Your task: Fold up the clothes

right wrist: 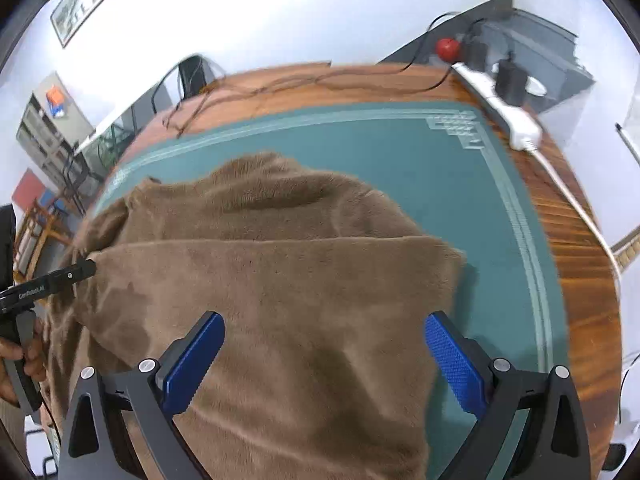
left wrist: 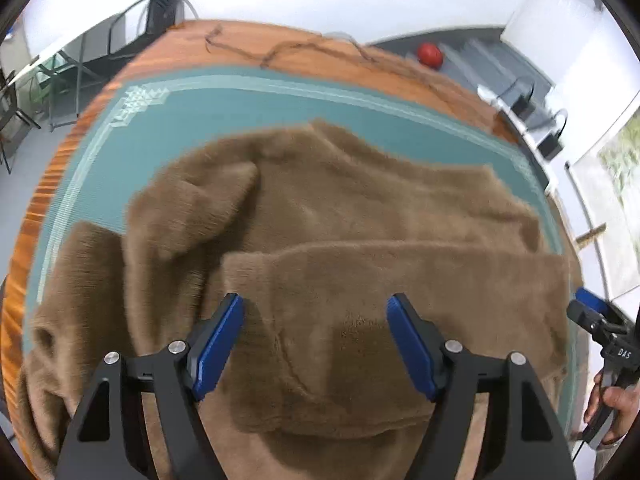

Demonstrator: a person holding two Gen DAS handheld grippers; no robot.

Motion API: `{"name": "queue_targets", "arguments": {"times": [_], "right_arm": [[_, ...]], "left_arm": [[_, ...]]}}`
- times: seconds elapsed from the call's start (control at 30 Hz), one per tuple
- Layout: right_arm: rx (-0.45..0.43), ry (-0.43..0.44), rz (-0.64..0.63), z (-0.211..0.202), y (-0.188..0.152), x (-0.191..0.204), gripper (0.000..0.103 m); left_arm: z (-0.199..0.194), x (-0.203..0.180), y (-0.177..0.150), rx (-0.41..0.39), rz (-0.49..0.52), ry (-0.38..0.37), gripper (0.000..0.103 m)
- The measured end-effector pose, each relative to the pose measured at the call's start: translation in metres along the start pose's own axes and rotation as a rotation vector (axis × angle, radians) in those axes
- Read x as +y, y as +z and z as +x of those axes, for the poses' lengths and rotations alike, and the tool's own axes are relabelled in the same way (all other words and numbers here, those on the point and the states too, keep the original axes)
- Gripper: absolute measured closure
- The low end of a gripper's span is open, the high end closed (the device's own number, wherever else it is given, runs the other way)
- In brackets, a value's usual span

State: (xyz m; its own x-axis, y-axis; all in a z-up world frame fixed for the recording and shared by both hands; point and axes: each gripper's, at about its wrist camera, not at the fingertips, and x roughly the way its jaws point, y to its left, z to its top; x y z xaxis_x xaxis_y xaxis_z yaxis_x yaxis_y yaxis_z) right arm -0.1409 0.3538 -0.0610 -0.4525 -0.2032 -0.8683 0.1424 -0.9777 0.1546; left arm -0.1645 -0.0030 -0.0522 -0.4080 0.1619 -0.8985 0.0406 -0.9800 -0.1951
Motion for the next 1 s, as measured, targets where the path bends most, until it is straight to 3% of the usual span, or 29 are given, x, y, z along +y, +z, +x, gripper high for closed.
{"name": "queue_targets", "arguments": {"times": [0.2,0.4,0.53,0.63,0.73,0.93,1.0], "right_arm": [[0.121,-0.075,-0.060,0.055,-0.010,-0.001,0.001],[0.117,-0.118,-0.086,0.055,-0.008,0.003,0.001],[0.058,-0.104,-0.103,0.022,-0.013,0.024,0.001],[0.038,-0.045,-0.133,0.000,-0.032,0.046,0.001],[0.077,-0.023,-0.172,-0.002,-0.056,0.064,0.001],[0.188,-0.074,-0.242,0.022,-0.103,0.076,0.001],[0.183,-0.081,-0.247,0.019,-0.109,0.075,0.001]], "left_arm": [[0.030,0.007,-0.005,0.030,0.014,0.062,0.022],[0.028,0.006,-0.001,0.038,0.019,0.075,0.021],[0.007,0.008,-0.009,0.016,-0.011,0.015,0.021],[0.002,0.004,-0.018,0.015,0.017,0.014,0.021],[0.010,0.001,-0.027,0.030,0.042,0.042,0.021],[0.021,-0.001,-0.032,0.026,0.076,0.068,0.019],[0.023,0.000,-0.031,0.039,0.074,0.067,0.019]]}}
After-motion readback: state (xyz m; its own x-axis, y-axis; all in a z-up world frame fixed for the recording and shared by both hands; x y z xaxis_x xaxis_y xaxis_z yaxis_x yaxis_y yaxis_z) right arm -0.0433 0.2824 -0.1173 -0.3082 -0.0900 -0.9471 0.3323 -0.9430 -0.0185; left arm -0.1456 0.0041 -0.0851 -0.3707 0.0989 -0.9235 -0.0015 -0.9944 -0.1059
